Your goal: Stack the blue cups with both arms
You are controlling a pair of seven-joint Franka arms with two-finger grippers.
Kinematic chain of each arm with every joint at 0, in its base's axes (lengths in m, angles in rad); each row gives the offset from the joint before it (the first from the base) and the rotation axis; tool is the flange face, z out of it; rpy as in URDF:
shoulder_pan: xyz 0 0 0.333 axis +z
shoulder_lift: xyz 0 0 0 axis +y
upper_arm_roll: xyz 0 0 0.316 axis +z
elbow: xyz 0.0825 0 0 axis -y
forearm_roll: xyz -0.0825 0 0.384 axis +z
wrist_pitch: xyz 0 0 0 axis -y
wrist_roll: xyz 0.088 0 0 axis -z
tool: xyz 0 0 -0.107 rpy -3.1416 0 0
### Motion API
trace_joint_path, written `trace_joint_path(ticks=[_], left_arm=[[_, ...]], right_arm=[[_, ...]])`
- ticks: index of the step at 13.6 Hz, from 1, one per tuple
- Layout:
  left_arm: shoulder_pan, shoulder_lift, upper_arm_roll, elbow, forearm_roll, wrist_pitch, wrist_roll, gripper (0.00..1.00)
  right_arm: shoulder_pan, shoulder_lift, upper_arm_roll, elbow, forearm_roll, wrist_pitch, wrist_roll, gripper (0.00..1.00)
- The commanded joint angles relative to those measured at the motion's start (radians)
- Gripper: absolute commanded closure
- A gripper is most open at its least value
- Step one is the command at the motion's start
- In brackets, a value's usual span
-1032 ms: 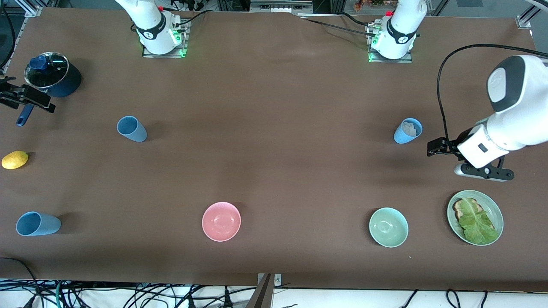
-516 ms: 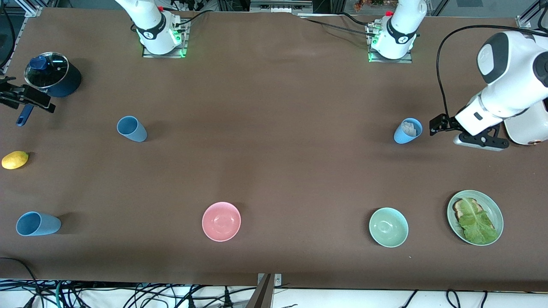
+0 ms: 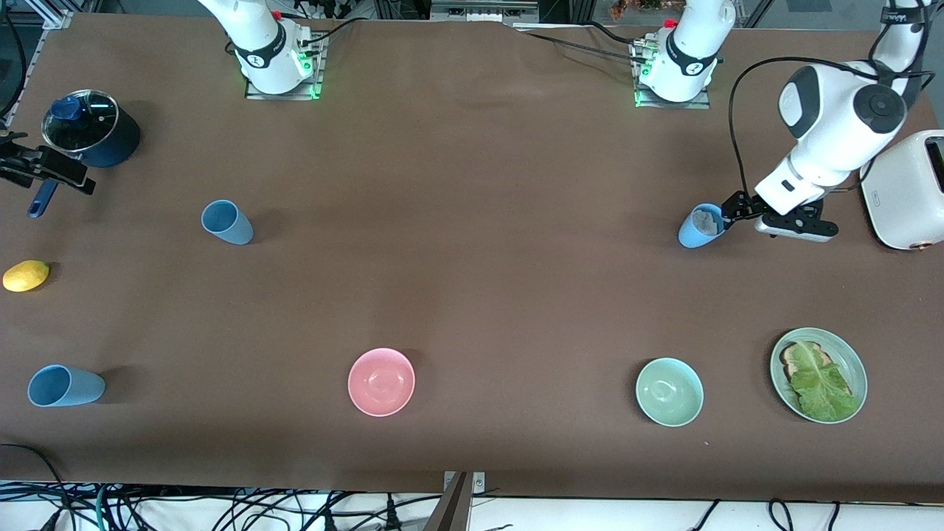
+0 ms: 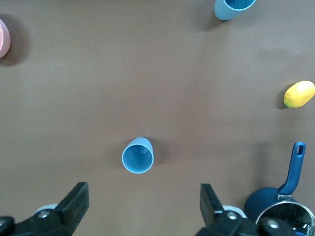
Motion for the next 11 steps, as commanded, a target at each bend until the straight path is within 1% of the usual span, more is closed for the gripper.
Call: trace_joint_path(ticks=[1,4,9,11], left_arm=[[-0.011,-0.031,0.011,-0.084,-0.022,0.095,0.033,0.0],[-0.012,-0.027,0.011,-0.136,-0.022,0.182,0.033,0.0],[-0.012,0.016,0.01,-0.188,-0.022,0.299,0.033,0.0],[-0.012,0.027,0.01,-0.2,-0.022,0.322,0.033,0.0]], right_arm=[[0.0,-0.008,-0.003,-0.004,0.006,-0.007,-0.017,0.0],[0.0,-0.008,-0.003,-0.004,0.006,-0.007,-0.017,0.0],[0.0,-0.008,-0.004,-0.004,0.006,-0.007,-0.017,0.0],[0.0,-0.008,-0.004,-0.004,0.006,-0.007,-0.017,0.0]])
